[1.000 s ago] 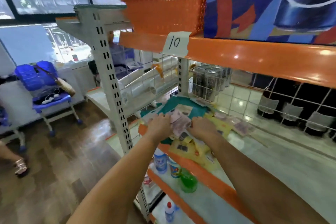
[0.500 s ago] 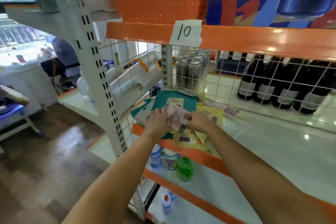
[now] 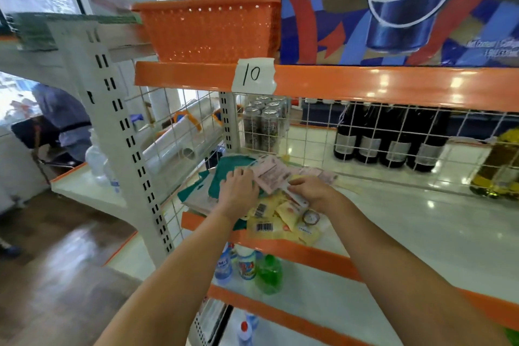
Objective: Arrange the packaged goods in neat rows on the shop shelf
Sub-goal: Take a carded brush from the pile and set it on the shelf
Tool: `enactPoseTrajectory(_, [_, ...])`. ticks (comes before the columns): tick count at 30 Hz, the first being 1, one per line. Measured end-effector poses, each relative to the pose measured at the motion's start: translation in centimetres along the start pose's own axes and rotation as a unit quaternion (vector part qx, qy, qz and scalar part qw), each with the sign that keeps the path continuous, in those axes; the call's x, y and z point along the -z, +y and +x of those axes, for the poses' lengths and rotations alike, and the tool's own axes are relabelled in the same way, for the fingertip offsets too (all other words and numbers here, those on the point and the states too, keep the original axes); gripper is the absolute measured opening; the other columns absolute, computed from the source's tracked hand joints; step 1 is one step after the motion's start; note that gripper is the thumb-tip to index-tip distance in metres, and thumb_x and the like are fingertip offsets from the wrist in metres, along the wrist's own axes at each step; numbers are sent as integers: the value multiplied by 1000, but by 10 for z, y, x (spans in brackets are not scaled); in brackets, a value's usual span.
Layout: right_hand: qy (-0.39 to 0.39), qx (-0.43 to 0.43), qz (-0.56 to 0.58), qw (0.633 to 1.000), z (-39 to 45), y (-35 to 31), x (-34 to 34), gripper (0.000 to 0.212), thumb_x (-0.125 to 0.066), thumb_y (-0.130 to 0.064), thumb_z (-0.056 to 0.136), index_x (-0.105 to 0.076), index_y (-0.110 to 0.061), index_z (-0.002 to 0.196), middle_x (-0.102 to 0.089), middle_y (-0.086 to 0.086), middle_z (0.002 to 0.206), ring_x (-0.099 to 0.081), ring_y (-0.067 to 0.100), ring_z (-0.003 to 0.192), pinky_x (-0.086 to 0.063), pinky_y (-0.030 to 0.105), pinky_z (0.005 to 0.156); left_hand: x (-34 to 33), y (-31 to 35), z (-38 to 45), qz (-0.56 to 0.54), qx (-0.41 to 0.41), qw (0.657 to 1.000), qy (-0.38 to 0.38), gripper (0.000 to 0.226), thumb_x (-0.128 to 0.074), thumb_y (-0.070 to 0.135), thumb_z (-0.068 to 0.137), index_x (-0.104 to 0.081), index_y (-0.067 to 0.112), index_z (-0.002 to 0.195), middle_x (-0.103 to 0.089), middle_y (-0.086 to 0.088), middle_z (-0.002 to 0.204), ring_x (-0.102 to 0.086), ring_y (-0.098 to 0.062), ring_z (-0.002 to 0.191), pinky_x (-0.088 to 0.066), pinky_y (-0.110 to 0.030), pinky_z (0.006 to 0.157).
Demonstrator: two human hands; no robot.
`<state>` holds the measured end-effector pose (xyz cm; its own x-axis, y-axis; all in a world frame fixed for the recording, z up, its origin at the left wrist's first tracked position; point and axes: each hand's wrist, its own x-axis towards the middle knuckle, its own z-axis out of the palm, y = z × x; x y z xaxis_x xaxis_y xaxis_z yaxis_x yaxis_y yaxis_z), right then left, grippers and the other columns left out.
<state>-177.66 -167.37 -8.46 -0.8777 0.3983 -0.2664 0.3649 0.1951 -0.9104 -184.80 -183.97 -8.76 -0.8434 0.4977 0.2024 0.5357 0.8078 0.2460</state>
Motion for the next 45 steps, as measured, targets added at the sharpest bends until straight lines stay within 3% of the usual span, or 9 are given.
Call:
enactPoseTrajectory(6, [56,-37,148,987,-21,30,37,26,-51,3,94,-56,3,119,-61,11,95,-60,21,82,-50,24,70,-21,48,3,0,-47,999,-28,47,-40,33,98,-35,7,137,-44,-15,136,-39,-31,126,-35,-43,101])
enactPoseTrajectory(10, [112,-80,242,961,-39,59,64,35,-48,7,94,-47,14,128,-58,26,115,-58,18,71,-52,20,48,-48,83,4,30,-97,993,-62,47,-38,32,98,-36,6,137,-44,-14,136,-41,-30,125,-39,-43,99])
enactPoseTrajectory(16, [188,-99,324,922,-72,91,119,37,-47,11,93,-45,14,129,-57,29,118,-59,22,73,-56,24,50,-67,149,3,44,-172,977,-116,55,-38,36,100,-26,9,146,-35,-13,145,-34,-31,133,-36,-43,103])
enactPoseTrajectory(19, [203,-90,328,918,-92,102,153,32,-46,9,93,-48,16,125,-61,19,93,-60,21,75,-53,30,72,-72,186,4,39,-211,970,-117,54,-37,35,100,-27,10,147,-32,-15,148,-30,-31,136,-34,-44,105])
enactPoseTrajectory(24, [257,-86,312,910,-128,133,208,30,-47,8,94,-48,18,123,-60,21,102,-60,28,91,-49,42,95,-88,257,-9,29,-273,954,-121,50,-39,35,98,-35,10,142,-42,-13,138,-38,-29,127,-37,-43,102])
enactPoseTrajectory(29, [297,-102,298,901,-162,162,250,28,-50,7,93,-52,17,119,-57,26,106,-59,19,73,-50,31,73,-104,327,-32,29,-338,932,-130,51,-39,36,98,-33,12,143,-41,-13,140,-38,-30,127,-39,-42,100])
enactPoseTrajectory(34, [337,-100,329,877,-189,183,287,18,-47,8,94,-50,-3,80,-54,24,104,-60,24,78,-50,29,65,-113,382,-51,15,-378,918,-119,48,-39,34,98,-36,13,140,-42,-12,139,-39,-29,127,-38,-41,99])
enactPoseTrajectory(40, [355,-110,329,868,-210,212,312,34,-44,11,93,-41,25,125,-55,35,113,-58,19,69,-50,25,60,-130,413,-68,22,-381,914,-139,46,-37,34,99,-35,15,141,-40,-10,141,-37,-28,129,-36,-41,100])
enactPoseTrajectory(45, [350,-106,378,851,-216,219,318,23,-43,10,95,-50,15,116,-56,30,110,-57,21,69,-50,28,62,-139,420,-68,15,-348,920,-177,47,-38,35,98,-36,15,141,-41,-10,140,-38,-28,129,-37,-41,100])
